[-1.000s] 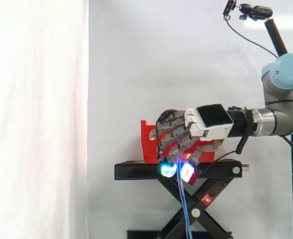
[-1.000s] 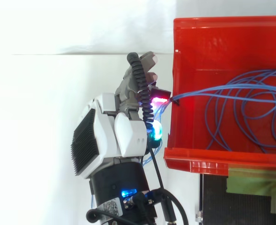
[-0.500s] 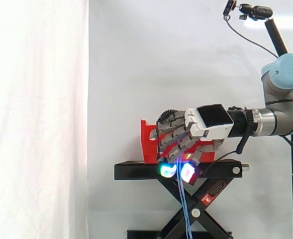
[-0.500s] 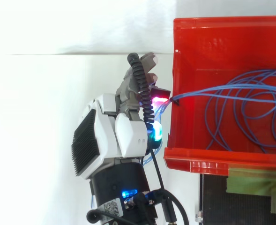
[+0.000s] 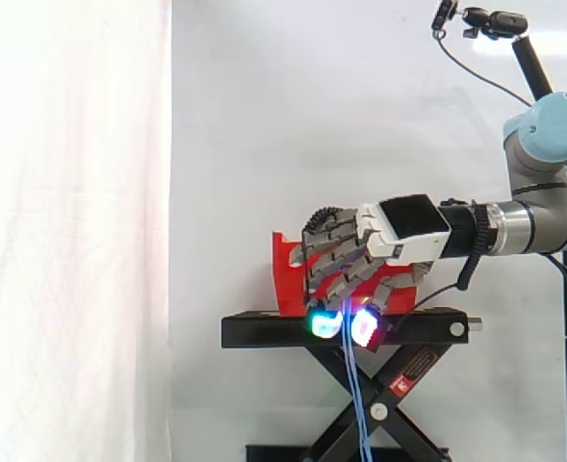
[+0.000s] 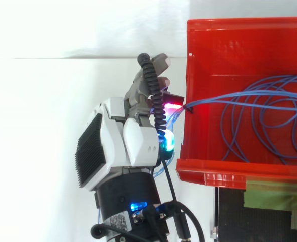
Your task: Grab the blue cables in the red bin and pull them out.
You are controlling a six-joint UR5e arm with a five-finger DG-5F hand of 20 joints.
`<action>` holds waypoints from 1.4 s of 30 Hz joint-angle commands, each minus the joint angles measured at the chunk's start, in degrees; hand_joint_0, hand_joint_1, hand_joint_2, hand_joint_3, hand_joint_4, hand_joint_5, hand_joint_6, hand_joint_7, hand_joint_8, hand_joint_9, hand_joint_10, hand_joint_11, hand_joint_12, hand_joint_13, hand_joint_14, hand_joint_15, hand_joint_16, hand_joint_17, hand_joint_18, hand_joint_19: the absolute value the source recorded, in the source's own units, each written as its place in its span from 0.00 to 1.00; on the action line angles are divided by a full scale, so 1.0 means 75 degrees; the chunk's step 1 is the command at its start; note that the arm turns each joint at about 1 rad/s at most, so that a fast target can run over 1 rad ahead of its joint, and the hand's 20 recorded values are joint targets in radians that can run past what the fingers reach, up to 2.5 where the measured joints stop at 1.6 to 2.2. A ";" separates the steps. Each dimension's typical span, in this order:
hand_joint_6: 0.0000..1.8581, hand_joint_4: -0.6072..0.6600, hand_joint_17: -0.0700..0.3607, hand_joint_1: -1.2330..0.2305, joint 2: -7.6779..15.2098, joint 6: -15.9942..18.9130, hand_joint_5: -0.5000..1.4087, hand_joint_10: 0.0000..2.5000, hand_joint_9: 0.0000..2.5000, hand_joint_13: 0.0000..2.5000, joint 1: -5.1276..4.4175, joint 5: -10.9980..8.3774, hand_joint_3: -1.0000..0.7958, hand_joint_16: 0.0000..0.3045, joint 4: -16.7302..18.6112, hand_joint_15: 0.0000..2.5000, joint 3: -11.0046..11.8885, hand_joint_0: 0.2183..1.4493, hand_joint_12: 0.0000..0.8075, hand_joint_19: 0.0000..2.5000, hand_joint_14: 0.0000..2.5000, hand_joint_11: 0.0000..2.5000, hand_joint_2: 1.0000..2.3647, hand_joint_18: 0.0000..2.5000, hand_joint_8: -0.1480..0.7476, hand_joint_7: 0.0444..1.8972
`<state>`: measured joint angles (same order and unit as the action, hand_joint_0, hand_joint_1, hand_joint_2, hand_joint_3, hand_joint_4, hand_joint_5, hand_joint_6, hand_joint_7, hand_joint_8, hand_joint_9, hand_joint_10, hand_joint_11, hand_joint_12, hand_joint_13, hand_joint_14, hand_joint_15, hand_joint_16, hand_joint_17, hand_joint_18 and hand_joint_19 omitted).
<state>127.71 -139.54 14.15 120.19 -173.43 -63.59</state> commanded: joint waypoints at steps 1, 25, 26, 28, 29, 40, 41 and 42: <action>0.01 0.54 0.40 0.20 0.0000 -0.0009 0.81 0.01 0.33 0.23 0.0000 0.0005 0.00 0.15 -0.0020 0.15 0.0006 0.48 0.41 0.21 0.01 0.20 0.00 0.18 0.39 0.33; 0.01 0.50 0.38 0.23 0.0000 -0.0044 0.90 0.01 0.37 0.25 -0.0012 0.0017 0.00 0.14 -0.0032 0.16 0.0018 0.51 0.40 0.21 0.01 0.21 0.00 0.20 0.39 0.54; 0.03 0.50 0.38 0.24 0.0000 -0.0044 0.90 0.01 0.37 0.25 0.0000 0.0029 0.00 0.14 -0.0032 0.16 0.0006 0.51 0.40 0.21 0.01 0.22 0.00 0.20 0.39 0.54; 0.08 0.50 0.38 0.24 0.0000 -0.0044 0.89 0.01 0.37 0.26 -0.0012 0.0017 0.00 0.14 -0.0032 0.16 0.0006 0.52 0.40 0.21 0.01 0.22 0.00 0.20 0.40 0.52; 0.15 0.52 0.38 0.25 0.0000 -0.0044 0.87 0.01 0.38 0.26 -0.0012 0.0017 0.00 0.14 -0.0044 0.16 0.0006 0.52 0.40 0.21 0.01 0.23 0.00 0.20 0.40 0.50; 0.38 0.53 0.38 0.28 0.0000 0.0014 0.83 0.01 0.40 0.27 0.0000 -0.0006 0.00 0.13 -0.0172 0.17 0.0077 0.52 0.41 0.22 0.01 0.28 0.00 0.22 0.41 0.42; 0.39 0.53 0.38 0.29 0.0000 0.0026 0.83 0.01 0.40 0.27 0.0000 -0.0006 0.00 0.14 -0.0172 0.17 0.0100 0.52 0.40 0.22 0.01 0.29 0.00 0.22 0.41 0.41; 0.39 0.52 0.38 0.29 0.0000 0.0026 0.83 0.01 0.40 0.27 0.0000 -0.0006 0.00 0.14 -0.0184 0.17 0.0123 0.52 0.41 0.22 0.01 0.29 0.00 0.22 0.41 0.41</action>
<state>127.70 -139.47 14.14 120.15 -174.72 -63.17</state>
